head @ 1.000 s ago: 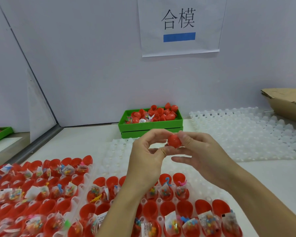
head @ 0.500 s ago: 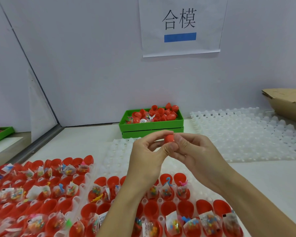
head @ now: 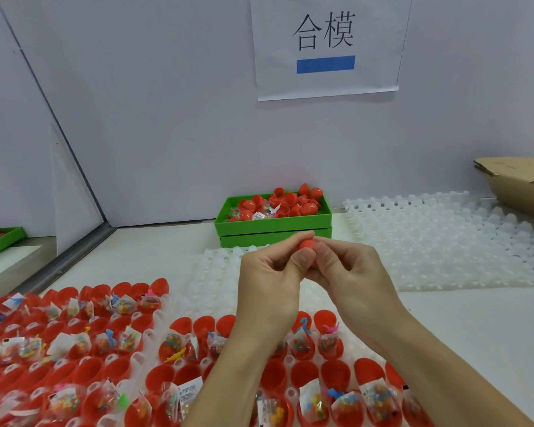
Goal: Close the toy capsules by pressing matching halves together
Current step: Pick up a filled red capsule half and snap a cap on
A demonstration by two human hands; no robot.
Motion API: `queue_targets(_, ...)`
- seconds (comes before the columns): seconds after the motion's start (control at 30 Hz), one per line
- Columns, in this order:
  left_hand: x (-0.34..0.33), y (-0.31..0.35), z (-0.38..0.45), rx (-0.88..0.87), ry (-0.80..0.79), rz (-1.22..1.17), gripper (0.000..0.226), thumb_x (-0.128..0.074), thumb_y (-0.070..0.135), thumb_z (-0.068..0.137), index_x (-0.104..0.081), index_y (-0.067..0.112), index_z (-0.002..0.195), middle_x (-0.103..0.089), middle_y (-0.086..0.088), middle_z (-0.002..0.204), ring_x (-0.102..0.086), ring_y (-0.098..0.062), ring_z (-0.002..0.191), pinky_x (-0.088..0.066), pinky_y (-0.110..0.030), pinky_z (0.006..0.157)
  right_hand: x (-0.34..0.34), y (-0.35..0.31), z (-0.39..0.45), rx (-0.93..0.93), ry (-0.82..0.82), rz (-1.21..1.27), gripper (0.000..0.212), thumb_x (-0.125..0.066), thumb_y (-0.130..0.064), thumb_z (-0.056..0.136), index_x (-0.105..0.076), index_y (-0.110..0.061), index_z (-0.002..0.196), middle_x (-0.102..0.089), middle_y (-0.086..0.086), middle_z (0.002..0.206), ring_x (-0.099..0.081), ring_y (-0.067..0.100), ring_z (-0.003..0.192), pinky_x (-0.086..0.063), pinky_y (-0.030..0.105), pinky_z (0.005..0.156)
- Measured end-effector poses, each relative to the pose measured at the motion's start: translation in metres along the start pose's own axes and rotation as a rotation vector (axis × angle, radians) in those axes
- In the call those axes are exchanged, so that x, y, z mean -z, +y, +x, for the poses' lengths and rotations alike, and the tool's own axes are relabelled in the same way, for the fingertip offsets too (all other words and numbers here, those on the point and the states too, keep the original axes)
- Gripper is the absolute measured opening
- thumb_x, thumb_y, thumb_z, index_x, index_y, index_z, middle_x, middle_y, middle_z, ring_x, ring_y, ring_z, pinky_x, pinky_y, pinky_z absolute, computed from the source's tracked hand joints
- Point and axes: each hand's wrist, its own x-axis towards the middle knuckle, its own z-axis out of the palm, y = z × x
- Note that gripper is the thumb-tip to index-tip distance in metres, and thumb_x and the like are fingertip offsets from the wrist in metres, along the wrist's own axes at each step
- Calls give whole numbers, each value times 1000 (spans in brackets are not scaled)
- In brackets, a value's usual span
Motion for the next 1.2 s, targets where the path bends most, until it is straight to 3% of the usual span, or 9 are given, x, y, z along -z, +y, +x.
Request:
queue_targets(0.1,1,1,0,-19,13,15,32,-63,34,78,-74,24,106,-77,6,99,-72,-13,98,-59,-40,89,-3,0,0,14,12,12,28,-51,-12,99,-76,-22,95,-77,7,96,-74,21,95,-59,27,80)
queue_targets(0.23,3,5,1,-20,-21,14,32,-64,37,79,-73,27,107,-76,9,101,-71,-9,100,-58,-32,89,-2,-6,1,-5,-38,116,29,-52,-27,92,-80,-25,89,-77,8,96,-73,23,95,-58,25,79)
queue_targets(0.4,4,5,2,-2,-11,12,32,-63,34,78,-74,22,106,-77,7,99,-72,-12,99,-58,-39,90,-2,-4,1,-9,-53,89,39,-45,-12,101,-80,-24,88,-77,10,95,-74,24,93,-58,25,77)
queue_targets(0.53,2,3,0,11,18,-2,33,-64,32,77,-75,19,106,-77,3,98,-73,-16,98,-58,-43,89,-1,-3,2,-7,-32,1,28,-49,-14,99,-76,-20,97,-77,8,97,-73,22,96,-58,28,81)
queue_targets(0.63,0,3,0,6,34,-9,29,-64,32,76,-75,24,102,-77,5,97,-73,-15,97,-59,-41,88,-1,-4,2,-10,-27,5,25,-52,-25,92,-76,-20,96,-76,8,96,-73,22,95,-58,28,79)
queue_targets(0.77,-1,4,1,6,39,-18,27,-64,32,76,-75,24,100,-77,6,94,-73,-12,94,-60,-39,85,0,-5,2,-32,-31,12,31,-47,-13,100,-77,-19,92,-77,10,93,-74,22,91,-58,25,75)
queue_targets(0.97,-2,5,0,22,34,-34,18,-66,19,84,-75,25,98,-77,7,94,-73,-11,94,-60,-35,85,1,-8,1,-57,-58,12,33,-46,-11,100,-77,-19,92,-77,10,94,-74,21,91,-57,22,74)
queue_targets(1.1,-1,10,-1,0,21,-3,27,-64,35,75,-75,26,98,-77,10,92,-73,-7,91,-60,-26,79,2,-9,3,-122,-33,42,33,-51,-33,90,-80,-23,79,-76,11,87,-74,20,83,-56,23,70)
queue_targets(1.2,3,15,-1,-38,-65,140,32,-61,43,81,-73,29,108,-76,15,99,-69,0,96,-57,-19,79,4,-11,5,-221,-14,88,42,-53,-47,80,-78,-15,71,-73,14,75,-71,23,71,-54,25,63)
